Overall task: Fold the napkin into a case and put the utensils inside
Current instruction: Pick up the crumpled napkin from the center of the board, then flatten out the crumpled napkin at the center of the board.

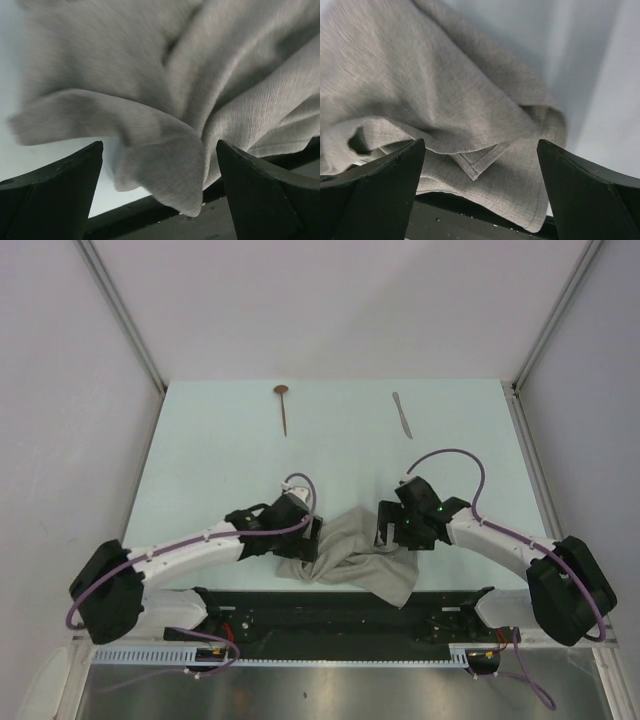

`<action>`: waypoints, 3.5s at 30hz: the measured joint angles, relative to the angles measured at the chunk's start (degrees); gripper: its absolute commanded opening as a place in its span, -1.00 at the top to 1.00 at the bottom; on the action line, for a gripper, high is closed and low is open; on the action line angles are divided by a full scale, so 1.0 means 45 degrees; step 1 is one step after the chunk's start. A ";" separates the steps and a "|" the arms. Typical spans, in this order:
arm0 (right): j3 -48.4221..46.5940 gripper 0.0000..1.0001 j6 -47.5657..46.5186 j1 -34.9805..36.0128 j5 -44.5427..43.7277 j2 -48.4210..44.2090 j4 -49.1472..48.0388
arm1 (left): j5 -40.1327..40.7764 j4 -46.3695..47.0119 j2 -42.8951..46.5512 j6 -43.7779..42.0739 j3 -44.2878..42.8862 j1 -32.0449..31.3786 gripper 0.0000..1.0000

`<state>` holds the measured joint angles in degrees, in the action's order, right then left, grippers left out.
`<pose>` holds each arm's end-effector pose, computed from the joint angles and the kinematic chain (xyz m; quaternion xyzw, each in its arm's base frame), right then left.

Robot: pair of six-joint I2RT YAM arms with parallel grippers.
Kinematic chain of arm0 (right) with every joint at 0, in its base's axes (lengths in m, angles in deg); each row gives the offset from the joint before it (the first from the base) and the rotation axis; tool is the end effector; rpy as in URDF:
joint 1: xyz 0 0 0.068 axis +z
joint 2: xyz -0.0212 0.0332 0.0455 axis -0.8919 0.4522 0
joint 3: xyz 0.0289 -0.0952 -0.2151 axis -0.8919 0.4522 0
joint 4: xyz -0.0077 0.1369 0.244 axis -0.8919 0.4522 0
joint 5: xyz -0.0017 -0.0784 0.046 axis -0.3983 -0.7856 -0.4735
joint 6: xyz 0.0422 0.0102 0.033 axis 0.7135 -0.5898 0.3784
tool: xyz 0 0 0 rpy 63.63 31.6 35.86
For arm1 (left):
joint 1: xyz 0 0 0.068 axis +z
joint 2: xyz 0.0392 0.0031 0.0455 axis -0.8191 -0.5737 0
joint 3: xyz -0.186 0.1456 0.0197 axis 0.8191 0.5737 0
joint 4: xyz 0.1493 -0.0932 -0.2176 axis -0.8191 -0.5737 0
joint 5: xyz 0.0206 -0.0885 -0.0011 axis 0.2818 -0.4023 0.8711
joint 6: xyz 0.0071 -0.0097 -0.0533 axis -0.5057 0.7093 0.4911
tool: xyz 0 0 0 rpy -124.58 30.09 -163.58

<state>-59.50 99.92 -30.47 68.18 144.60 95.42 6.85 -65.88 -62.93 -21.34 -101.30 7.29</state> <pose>0.2166 0.1414 0.1353 0.0097 0.9703 0.1583 0.1824 0.1763 -0.1869 0.1611 0.0982 0.9518 -0.1393 0.2549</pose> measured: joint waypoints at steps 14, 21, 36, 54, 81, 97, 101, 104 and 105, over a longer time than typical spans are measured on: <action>0.0816 1.00 0.0500 0.0748 -0.2113 0.0078 -0.1394 | 0.0199 0.0335 0.0141 0.0952 0.0447 -0.1263 0.99; -0.1073 1.00 -0.0636 -0.0933 -0.2152 -0.0389 -0.1258 | 0.1078 -0.0583 0.2375 0.0486 -0.1603 -0.0918 1.00; -0.6858 1.00 -0.3764 -0.1545 -0.1428 -0.5576 0.0423 | 0.1098 -0.1044 0.4323 -0.0423 -0.5683 0.1496 1.00; -1.1749 1.00 -0.3721 -0.3439 -0.0199 0.0160 0.0651 | -0.1486 -0.0947 0.1661 0.1015 -0.7033 0.3968 0.79; -0.4687 -0.53 -0.0539 -0.2443 -0.2710 0.1472 0.3220 | 0.1345 -0.3007 -0.2327 0.1137 -0.2934 0.5357 -0.73; -0.0831 -0.25 0.4988 0.1078 -0.4503 0.0500 0.2210 | 0.0748 -0.2093 -0.1977 0.1972 -0.0588 0.5391 -0.15; -0.0719 -0.25 0.5819 0.1656 -0.5008 0.0685 0.2331 | 0.0695 -0.1734 -0.1287 0.1972 -0.0335 0.5440 0.12; -0.0646 -0.25 0.6348 0.1943 -0.5304 0.0777 0.2317 | 0.0665 -0.1384 -0.1010 0.1948 -0.0233 0.5547 0.33; -0.0612 -0.24 0.6465 0.1996 -0.5362 0.0811 0.2317 | 0.0661 -0.1277 -0.0976 0.1957 -0.0214 0.5571 0.40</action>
<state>-62.25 129.01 -21.49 44.05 148.25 105.84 9.82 -71.63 -67.33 -12.53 -102.26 32.36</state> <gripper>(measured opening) 0.626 0.406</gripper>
